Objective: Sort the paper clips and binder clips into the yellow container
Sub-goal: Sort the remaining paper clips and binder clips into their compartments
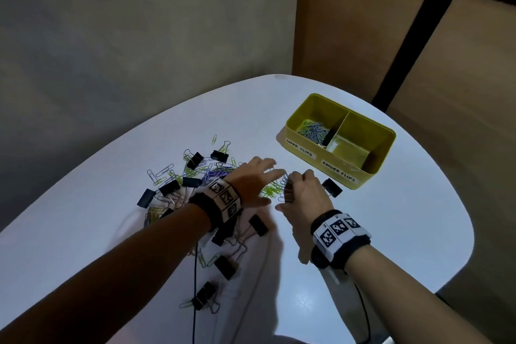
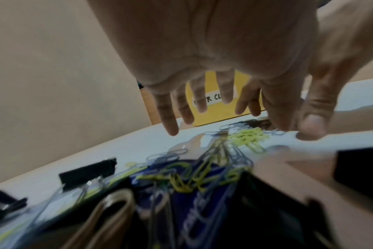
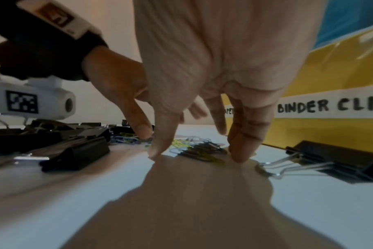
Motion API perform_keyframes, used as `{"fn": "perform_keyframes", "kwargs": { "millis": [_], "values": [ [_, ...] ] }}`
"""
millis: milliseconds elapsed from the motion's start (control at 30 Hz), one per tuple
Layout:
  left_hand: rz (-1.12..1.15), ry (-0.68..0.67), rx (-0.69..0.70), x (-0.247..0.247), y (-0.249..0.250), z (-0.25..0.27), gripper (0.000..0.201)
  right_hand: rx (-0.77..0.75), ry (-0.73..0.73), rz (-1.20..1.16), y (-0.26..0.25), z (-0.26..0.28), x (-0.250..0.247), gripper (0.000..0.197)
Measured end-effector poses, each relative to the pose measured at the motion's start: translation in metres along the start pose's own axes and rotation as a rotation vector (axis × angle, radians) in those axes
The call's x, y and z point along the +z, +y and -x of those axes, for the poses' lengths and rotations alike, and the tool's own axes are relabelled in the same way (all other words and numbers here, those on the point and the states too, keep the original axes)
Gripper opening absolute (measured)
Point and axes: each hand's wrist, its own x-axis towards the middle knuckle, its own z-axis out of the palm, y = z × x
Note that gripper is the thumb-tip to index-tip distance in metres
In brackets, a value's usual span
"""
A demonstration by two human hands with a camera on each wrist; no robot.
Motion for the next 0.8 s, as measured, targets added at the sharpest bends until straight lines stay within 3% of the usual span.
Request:
{"fn": "perform_keyframes", "kwargs": {
  "millis": [33, 100, 200, 300, 533, 633, 800],
  "values": [
    [-0.022, -0.026, -0.006, 0.0, -0.001, -0.006, 0.079, 0.006, -0.021, 0.025, -0.002, -0.003, 0.002, 0.07],
    [-0.036, -0.086, -0.001, 0.0, 0.0, -0.015, 0.081, -0.003, -0.036, 0.036, -0.003, -0.01, 0.002, 0.061],
    [-0.056, -0.113, 0.075, -0.002, 0.004, -0.02, 0.051, -0.038, -0.022, 0.002, -0.001, -0.018, -0.003, 0.031],
    [0.052, -0.132, 0.041, -0.005, 0.002, -0.021, 0.023, -0.072, -0.035, -0.027, 0.003, -0.019, -0.005, 0.009],
    [0.027, -0.122, -0.109, -0.005, -0.002, -0.026, 0.025, -0.155, -0.013, -0.011, 0.005, -0.023, -0.009, 0.019],
    [0.142, -0.155, -0.173, -0.007, -0.008, -0.025, 0.025, -0.179, -0.002, -0.029, 0.007, -0.025, -0.012, 0.02],
    [0.389, -0.05, -0.277, -0.013, -0.02, -0.022, 0.036, -0.222, 0.058, -0.08, 0.014, -0.019, -0.016, 0.017]
  ]
}}
